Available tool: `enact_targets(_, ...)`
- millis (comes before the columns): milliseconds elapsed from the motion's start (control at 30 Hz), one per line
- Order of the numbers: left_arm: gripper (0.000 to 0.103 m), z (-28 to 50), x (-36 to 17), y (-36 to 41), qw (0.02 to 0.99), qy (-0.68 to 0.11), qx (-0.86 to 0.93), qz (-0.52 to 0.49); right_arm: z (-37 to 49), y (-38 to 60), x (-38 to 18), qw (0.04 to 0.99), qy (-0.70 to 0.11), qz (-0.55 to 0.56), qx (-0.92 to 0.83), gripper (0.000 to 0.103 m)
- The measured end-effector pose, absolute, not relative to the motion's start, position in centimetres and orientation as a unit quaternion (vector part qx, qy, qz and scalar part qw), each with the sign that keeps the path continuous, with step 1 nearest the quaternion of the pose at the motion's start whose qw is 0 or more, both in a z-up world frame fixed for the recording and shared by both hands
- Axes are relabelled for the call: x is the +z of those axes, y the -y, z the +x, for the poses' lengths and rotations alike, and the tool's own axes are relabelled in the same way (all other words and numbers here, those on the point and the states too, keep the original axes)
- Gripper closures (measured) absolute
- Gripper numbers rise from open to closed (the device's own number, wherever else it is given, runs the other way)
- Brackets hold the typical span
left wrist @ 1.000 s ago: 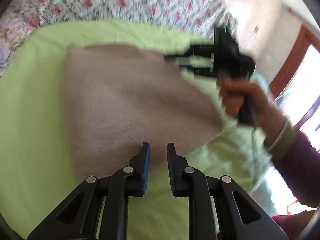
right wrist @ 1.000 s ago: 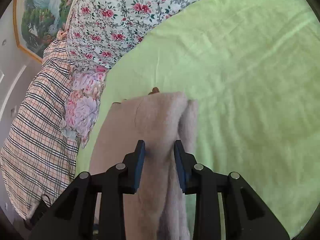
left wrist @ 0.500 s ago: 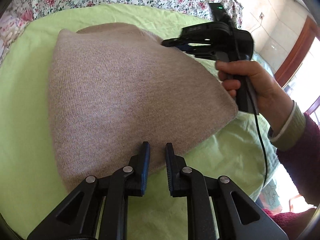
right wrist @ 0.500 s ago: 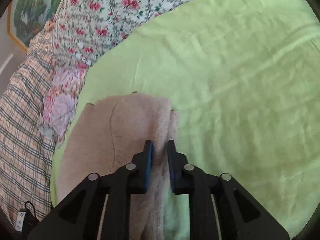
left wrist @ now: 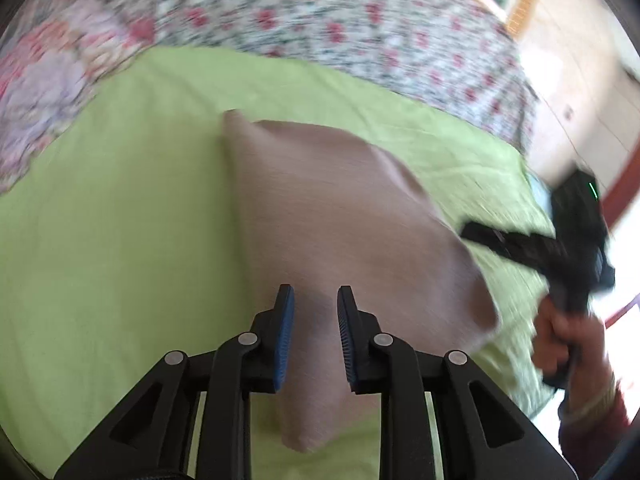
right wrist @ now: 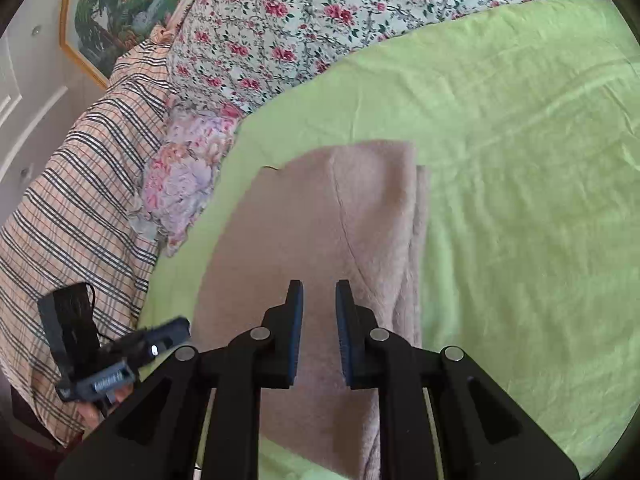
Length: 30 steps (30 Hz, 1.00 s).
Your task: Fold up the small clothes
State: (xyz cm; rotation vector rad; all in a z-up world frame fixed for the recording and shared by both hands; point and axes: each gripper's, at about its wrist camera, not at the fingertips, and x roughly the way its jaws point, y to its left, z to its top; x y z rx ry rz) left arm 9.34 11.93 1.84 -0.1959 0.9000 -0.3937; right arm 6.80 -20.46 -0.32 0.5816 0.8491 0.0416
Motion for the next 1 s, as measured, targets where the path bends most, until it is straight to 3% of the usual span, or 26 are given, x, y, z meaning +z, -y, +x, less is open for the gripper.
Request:
enact_targets(67, 0.067, 10.2, 1.5, -13.4, 0.872, -0.438, -0.183, -0.121, 6.1, 20.7, -0.5, 0.87, -0.405, 0.281, 0.009, 0.083)
enact_targets(133, 0.056, 11.0, 0.9, -13.8, 0.868, -0.442, -0.182, -0.137, 5.5, 20.9, -0.3, 0.874, -0.403, 0.272, -0.005, 0.062)
enact_targets(167, 0.054, 11.1, 0.8, -14.0, 0.866, -0.443, -0.183, -0.144, 5.2, 21.1, -0.3, 0.875, -0.399, 0.274, -0.007, 0.057)
enact_targets(267, 0.052, 12.1, 0.5, -13.9, 0.861, -0.449, -0.185, -0.152, 5.2, 21.8, -0.7, 0.871, -0.4, 0.284, -0.005, 0.056)
enact_targets(367, 0.052, 12.9, 0.0, -13.8, 0.856, -0.454, -0.186, -0.163, 6.0, 22.0, -1.5, 0.864, -0.404, 0.301, 0.008, 0.06)
enact_targets(400, 0.052, 13.1, -0.2, -13.7, 0.855, -0.455, -0.186, -0.166, 6.3, 22.0, -2.0, 0.858, -0.41, 0.308, 0.014, 0.069)
enact_targets(433, 0.052, 13.3, -0.3, -13.5, 0.854, -0.455, -0.186, -0.168, 6.5, 21.9, -2.4, 0.854, -0.42, 0.307, 0.012, 0.09)
enact_targets(600, 0.052, 13.1, -0.1, -12.3, 0.859, -0.457, -0.181, -0.147, 5.7, 21.7, -0.7, 0.868, -0.404, 0.288, 0.012, 0.092)
enact_targets(800, 0.051, 13.5, -1.7, -10.9, 0.849, -0.478, -0.173, -0.145, 6.3, 21.8, -4.8, 0.858, -0.443, 0.259, -0.026, 0.093)
enact_targets(1000, 0.045, 13.4, -2.8, -10.5, 0.855, -0.473, -0.168, -0.131, 6.5, 21.8, -4.8, 0.862, -0.443, 0.245, -0.036, 0.092)
